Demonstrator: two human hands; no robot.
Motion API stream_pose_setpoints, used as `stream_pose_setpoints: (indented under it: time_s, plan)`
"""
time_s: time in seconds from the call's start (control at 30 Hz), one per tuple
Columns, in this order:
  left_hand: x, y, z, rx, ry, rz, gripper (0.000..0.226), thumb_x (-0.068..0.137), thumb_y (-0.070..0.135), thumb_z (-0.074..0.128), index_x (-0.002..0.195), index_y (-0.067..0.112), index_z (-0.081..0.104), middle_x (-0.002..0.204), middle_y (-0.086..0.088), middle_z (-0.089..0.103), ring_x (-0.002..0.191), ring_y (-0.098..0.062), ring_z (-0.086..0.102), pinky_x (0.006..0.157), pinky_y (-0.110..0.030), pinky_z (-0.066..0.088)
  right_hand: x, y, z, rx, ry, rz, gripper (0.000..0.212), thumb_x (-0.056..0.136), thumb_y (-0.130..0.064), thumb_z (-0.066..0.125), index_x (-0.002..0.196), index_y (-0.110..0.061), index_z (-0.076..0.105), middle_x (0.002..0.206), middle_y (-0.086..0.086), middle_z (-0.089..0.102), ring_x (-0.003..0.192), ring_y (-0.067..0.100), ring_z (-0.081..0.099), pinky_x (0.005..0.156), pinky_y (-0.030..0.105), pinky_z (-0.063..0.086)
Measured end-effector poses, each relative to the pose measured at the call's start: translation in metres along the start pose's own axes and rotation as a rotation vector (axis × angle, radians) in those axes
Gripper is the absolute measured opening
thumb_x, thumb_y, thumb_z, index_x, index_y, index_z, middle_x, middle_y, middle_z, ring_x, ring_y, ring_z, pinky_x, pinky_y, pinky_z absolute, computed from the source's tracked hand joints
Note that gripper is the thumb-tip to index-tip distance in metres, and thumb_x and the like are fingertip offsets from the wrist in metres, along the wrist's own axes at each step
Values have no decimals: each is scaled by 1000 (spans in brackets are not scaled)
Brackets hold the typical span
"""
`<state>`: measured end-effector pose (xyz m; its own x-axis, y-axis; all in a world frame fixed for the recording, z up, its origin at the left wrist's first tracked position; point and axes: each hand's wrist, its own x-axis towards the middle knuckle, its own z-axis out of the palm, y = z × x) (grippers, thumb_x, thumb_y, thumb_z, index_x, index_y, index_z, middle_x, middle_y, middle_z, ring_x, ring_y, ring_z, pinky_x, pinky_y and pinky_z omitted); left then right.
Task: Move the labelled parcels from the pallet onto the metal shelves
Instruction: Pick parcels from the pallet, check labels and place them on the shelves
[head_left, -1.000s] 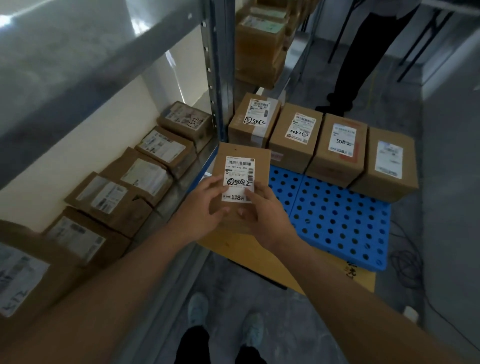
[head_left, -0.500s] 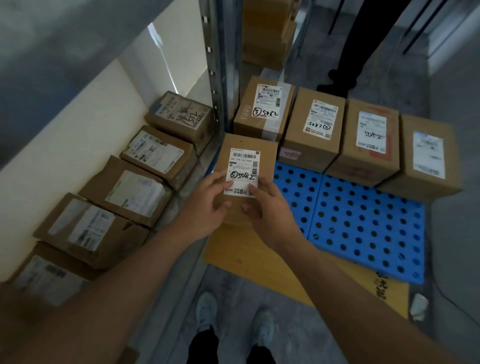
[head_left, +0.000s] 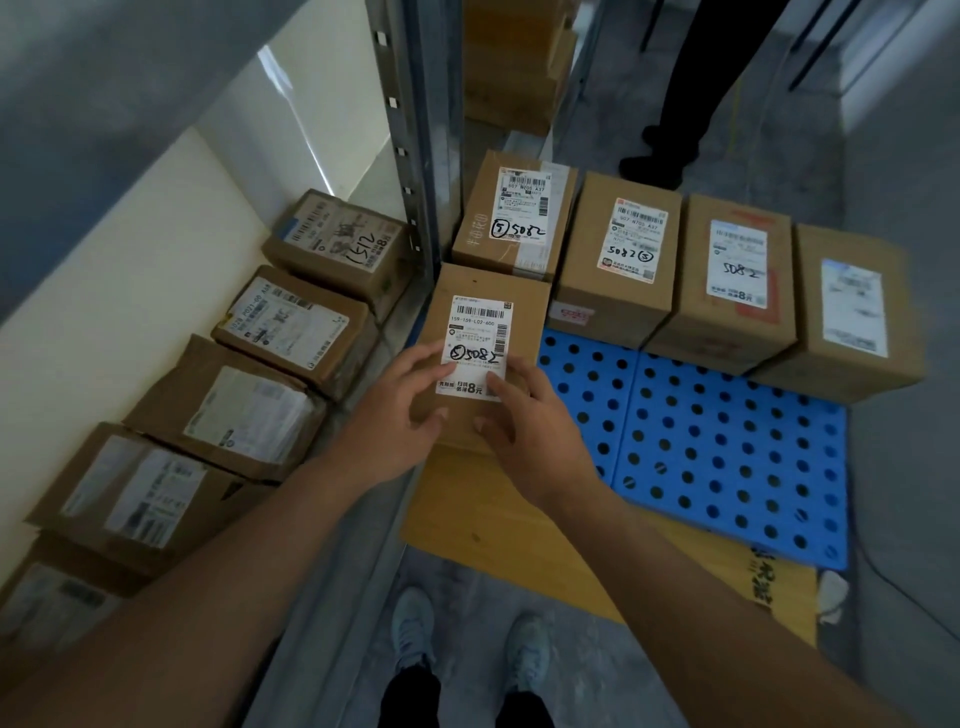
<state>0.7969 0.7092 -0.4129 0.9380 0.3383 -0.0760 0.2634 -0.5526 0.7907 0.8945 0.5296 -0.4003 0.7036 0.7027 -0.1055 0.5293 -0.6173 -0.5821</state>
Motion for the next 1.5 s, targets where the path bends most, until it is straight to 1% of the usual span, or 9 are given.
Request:
stream_pose_setpoints:
  time_s: [0.17, 0.27, 0.33, 0.53, 0.8, 1.03, 1.27, 1.4, 1.5]
  plan:
    - [4, 1, 1, -15, -1, 9, 55, 94, 10, 69, 146, 19, 54, 156, 21, 33, 145, -1, 32, 103, -32, 54, 2, 2, -2, 2, 4, 18, 56, 99, -33, 63, 150, -19, 45, 163, -4, 22, 132, 20, 49, 103, 37, 51]
    - [7, 1, 3, -13, 10, 11, 55, 95, 10, 69, 147, 20, 54, 156, 21, 32, 145, 2, 30, 108, -31, 50, 4, 2, -5, 9, -2, 10, 56, 100, -30, 63, 151, -17, 44, 163, -5, 22, 133, 19, 48, 103, 33, 50]
    - [9, -1, 4, -14, 12, 9, 55, 95, 10, 69, 147, 20, 54, 156, 22, 32, 145, 3, 30, 110, -32, 49, 5, 3, -5, 14, -2, 16, 57, 100, -30, 62, 152, -17, 43, 164, -5, 20, 135, 18, 46, 105, 34, 49]
    - [16, -5, 3, -57, 22, 10, 54, 94, 5, 68, 146, 18, 55, 156, 17, 34, 146, -3, 33, 104, -35, 54, 11, 5, 1, 39, 12, 21, 58, 100, -28, 62, 153, -17, 41, 166, -2, 19, 142, 21, 40, 109, 41, 47]
    - [23, -2, -3, 15, 19, -12, 55, 95, 9, 68, 147, 17, 53, 158, 15, 33, 144, -1, 30, 109, -39, 50, 18, 6, 5, 37, 37, 5, 54, 100, -25, 61, 151, -17, 44, 166, 1, 21, 142, 23, 42, 108, 43, 49]
    - [23, 3, -3, 48, 41, -6, 48, 100, 14, 62, 147, 18, 53, 158, 13, 34, 145, -5, 33, 105, -35, 53, 16, 4, 2, 7, 81, 30, 51, 105, -27, 47, 155, -25, 37, 166, -4, 22, 144, 22, 37, 104, 46, 51]
    - [25, 14, -5, 228, 50, 35, 48, 102, 24, 58, 148, 13, 51, 159, 4, 36, 145, -15, 37, 110, -42, 49, 18, -6, -10, -75, 90, 68, 49, 104, -31, 42, 152, -24, 41, 165, 0, 24, 141, 25, 40, 97, 45, 55]
    - [25, 33, -9, 352, 51, 15, 50, 104, 30, 54, 150, 13, 48, 162, -1, 33, 149, -20, 31, 117, -42, 39, 19, -14, -19, -108, 80, 92, 47, 106, -35, 41, 152, -25, 41, 165, 3, 24, 142, 28, 39, 101, 47, 52]
    - [21, 48, -15, 399, 36, -1, 50, 104, 31, 52, 151, 12, 47, 163, -4, 32, 150, -23, 29, 118, -46, 39, 17, -22, -30, -123, 85, 94, 45, 107, -35, 42, 151, -25, 41, 164, 6, 28, 143, 31, 39, 105, 50, 48]
